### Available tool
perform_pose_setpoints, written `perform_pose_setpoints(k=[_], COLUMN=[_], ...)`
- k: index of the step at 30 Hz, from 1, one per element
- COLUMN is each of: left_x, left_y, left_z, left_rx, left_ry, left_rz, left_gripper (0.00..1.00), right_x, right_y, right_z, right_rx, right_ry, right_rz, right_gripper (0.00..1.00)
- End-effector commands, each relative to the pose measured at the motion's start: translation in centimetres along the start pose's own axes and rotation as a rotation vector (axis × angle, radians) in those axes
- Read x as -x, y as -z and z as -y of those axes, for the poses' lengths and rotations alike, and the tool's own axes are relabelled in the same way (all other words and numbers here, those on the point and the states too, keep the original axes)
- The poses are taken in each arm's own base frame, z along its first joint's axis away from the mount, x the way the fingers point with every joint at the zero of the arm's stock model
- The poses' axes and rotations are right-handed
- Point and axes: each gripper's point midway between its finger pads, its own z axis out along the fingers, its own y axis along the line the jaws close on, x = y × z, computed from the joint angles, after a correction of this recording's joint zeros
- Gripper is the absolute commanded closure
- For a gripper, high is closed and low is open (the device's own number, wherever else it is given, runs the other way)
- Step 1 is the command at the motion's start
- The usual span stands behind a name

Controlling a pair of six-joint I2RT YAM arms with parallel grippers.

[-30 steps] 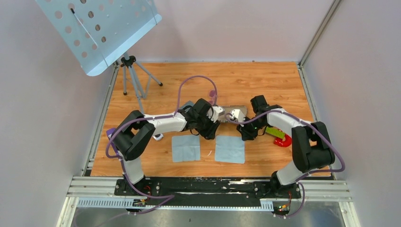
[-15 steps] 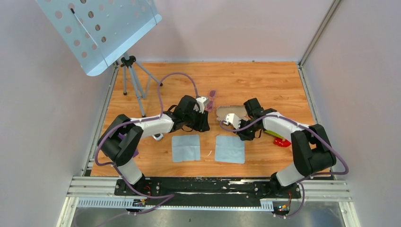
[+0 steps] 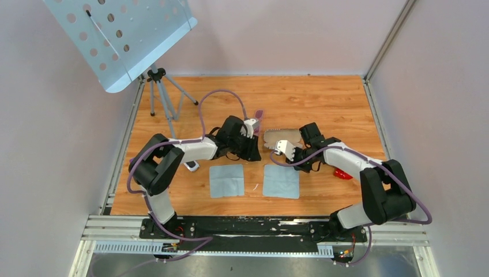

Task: Organize the sunglasses
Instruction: Pick up the glasses cleaning cloth from the center of the board.

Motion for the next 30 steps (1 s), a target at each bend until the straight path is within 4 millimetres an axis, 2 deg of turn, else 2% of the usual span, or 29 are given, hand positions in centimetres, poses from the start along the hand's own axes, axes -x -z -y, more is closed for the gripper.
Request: perform_pose_setpoints(k=[1, 6, 9, 13, 15, 18, 22, 26, 30], left_x=[1.2, 1.1, 0.4, -0.3, 0.1, 0.7, 1.8, 1.8, 1.7], left_y=[-1.6, -2.5, -2.9, -3.1, -2.5, -0.2, 2.6, 2.5, 2.8], left_z=[0.3, 0.2, -0.2, 0.3, 0.0, 0.3, 0.4, 1.2, 1.2], left_rx=[-0.041, -0.023, 0.025, 0.024, 0.049, 0.049, 0.115, 0.128, 0.134], left_ry=[-0.01, -0.038, -0.083, -0.145, -0.177, -0.269, -0.477, -0.707, -0.796], left_rz=[0.003, -0.004, -0.042, -0.05, -0.01, 0.129, 0.256, 0.221, 0.24], left_gripper=[0.62, 0.64, 0.65, 0.65, 0.65, 0.63, 0.61, 0.61, 0.66], right_x=[-0.1, -0.4, -0.4, -0.5, -0.3, -0.2, -0.2, -0.2, -0.4], right_y=[-0.1, -0.5, -0.6, -0.9, -1.0, -1.4, -1.7, -2.0, -2.1], right_z=[0.2, 0.0, 0.0, -0.4, -0.5, -0.5, -0.7, -0.8, -0.9], right_rx=[-0.019, -0.017, -0.025, -0.011, 0.004, 0.026, 0.069, 0.102, 0.145], right_ry=[0.015, 0.018, 0.019, 0.02, 0.014, 0.004, -0.012, -0.024, -0.049], right_rz=[-0.007, -0.005, -0.001, 0.011, 0.017, 0.011, -0.002, -0.01, -0.03], right_gripper=[0.98, 0.97, 0.97, 0.97, 0.96, 0.96, 0.96, 0.96, 0.96])
